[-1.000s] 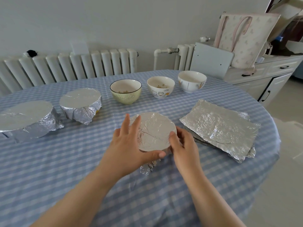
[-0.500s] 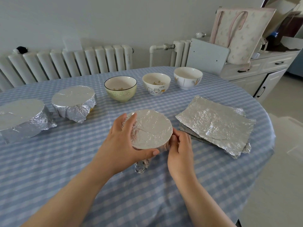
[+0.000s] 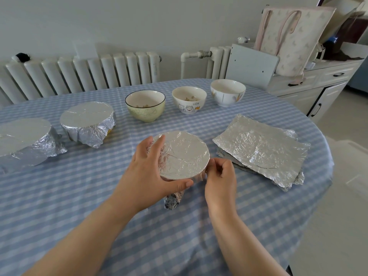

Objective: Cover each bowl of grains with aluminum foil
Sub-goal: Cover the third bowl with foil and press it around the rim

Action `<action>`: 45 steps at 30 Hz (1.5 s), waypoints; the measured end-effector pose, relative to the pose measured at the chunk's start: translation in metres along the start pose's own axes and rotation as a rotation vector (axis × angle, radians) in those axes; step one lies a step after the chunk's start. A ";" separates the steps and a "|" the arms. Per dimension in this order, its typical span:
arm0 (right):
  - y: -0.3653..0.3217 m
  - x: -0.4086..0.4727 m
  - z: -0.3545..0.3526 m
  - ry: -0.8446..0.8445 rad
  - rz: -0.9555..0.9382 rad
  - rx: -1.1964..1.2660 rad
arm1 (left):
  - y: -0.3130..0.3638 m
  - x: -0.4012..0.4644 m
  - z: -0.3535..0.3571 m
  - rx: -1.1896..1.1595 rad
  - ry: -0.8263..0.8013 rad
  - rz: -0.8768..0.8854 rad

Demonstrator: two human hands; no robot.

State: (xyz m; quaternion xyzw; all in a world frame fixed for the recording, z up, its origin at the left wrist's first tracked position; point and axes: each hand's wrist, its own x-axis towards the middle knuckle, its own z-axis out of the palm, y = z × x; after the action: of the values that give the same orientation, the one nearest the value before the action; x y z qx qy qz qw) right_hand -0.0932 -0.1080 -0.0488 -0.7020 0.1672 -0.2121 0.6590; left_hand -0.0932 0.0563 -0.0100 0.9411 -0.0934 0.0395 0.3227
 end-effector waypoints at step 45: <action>-0.026 0.012 -0.009 -0.259 -0.043 -0.221 | 0.018 -0.011 0.014 -0.117 0.087 -0.068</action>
State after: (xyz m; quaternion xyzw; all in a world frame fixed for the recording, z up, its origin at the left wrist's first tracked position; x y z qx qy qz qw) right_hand -0.0888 -0.1201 -0.0213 -0.7949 0.0880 -0.1146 0.5892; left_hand -0.1076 0.0354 -0.0120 0.9206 -0.0495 0.0641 0.3821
